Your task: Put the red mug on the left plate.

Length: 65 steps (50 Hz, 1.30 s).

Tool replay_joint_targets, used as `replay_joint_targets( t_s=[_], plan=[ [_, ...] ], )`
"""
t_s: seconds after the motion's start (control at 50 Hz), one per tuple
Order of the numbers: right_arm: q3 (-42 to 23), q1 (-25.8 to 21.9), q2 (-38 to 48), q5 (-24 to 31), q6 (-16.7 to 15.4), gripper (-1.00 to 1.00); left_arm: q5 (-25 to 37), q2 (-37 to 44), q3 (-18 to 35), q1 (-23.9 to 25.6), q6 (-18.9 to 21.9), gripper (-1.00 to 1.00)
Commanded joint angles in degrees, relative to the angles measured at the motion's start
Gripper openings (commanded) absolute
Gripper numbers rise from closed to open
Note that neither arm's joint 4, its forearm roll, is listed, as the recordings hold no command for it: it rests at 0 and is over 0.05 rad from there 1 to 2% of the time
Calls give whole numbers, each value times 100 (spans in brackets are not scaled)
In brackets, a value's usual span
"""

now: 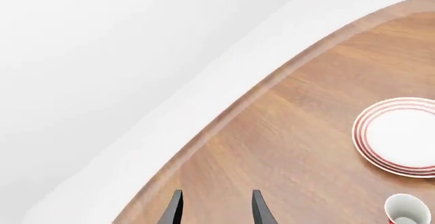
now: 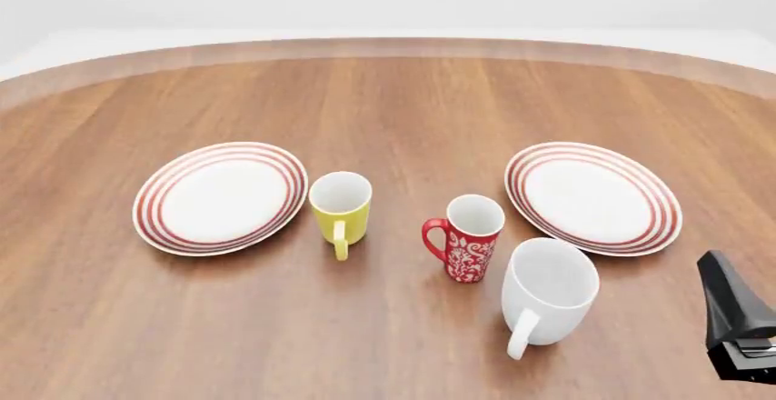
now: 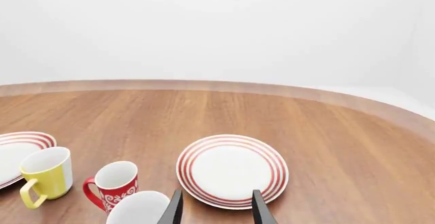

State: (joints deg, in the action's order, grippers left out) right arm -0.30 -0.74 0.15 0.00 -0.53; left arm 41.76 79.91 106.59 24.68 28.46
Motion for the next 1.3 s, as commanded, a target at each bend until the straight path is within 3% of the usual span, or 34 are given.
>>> replay_joint_targets(
  t_s=[0.02,0.26,0.3,0.42,0.6,0.78,1.1,1.3],
  plan=[
    [-1,0,1,1,1,100,496,601,828,116,-189,100],
    [2,-1,-3,1,1,100,855,861,1127,604,-446,100],
    [3,-1,-3,0,1,100,1064,1091,1487,636,-727,100],
    [4,-2,-5,1,1,100,1369,1512,2169,541,-834,100],
    [4,-2,-5,2,1,100,1078,1367,1262,745,-827,100],
    [3,-2,-5,1,1,100,967,1540,1107,709,-744,100],
    [0,-1,-3,2,0,100,509,1526,292,922,-831,100],
    [0,-2,-3,2,1,100,122,1400,-493,1176,-888,100]
  ],
)
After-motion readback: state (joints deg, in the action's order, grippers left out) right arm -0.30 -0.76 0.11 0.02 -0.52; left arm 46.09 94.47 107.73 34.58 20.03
